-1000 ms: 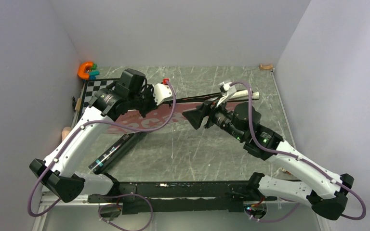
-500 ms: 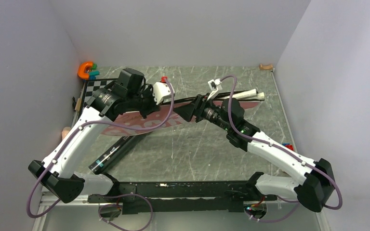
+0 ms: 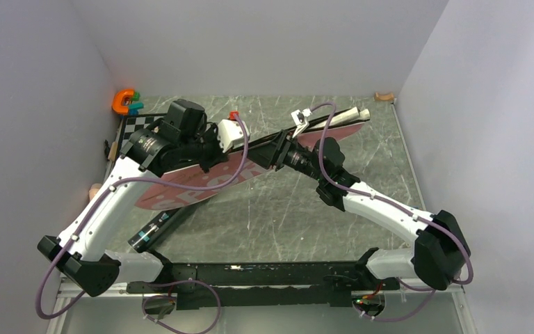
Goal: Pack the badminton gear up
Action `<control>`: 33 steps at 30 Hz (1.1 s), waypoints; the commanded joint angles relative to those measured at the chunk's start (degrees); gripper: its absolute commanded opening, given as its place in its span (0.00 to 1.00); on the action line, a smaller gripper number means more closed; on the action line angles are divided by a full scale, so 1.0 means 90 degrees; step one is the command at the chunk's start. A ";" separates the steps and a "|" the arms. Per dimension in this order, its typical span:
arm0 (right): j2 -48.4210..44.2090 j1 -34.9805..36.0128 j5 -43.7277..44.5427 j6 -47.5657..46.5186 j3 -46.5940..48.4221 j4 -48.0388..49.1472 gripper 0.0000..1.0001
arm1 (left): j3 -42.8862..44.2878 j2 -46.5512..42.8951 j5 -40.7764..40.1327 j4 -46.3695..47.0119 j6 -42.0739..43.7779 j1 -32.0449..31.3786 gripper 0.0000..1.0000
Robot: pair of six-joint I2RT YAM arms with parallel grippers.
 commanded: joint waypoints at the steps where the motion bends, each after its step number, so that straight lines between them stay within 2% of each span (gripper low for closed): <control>1: 0.0125 -0.0020 -0.0188 0.0274 0.0030 0.0958 0.54 | 0.0079 -0.0404 0.0595 0.0539 -0.0055 -0.0071 0.00; 12: 0.0422 -0.0014 -0.0316 0.0533 -0.0019 0.1282 0.27 | 0.0104 -0.0412 0.0562 0.0477 -0.0128 -0.0249 0.00; 19: 0.0067 -0.0022 -0.0171 0.0386 -0.0152 0.1063 0.00 | -0.0006 -0.0427 0.0370 0.0406 0.0000 -0.0321 0.00; 25: -0.0805 -0.0226 0.0177 0.0007 -0.0475 0.0173 0.00 | -0.0073 -0.0421 0.0096 0.0404 0.0089 -0.0372 0.00; 33: -0.1839 -0.0881 0.0027 -0.0121 -0.0946 -0.0778 0.00 | -0.0120 -0.0473 -0.0127 0.0347 0.0165 -0.0496 0.00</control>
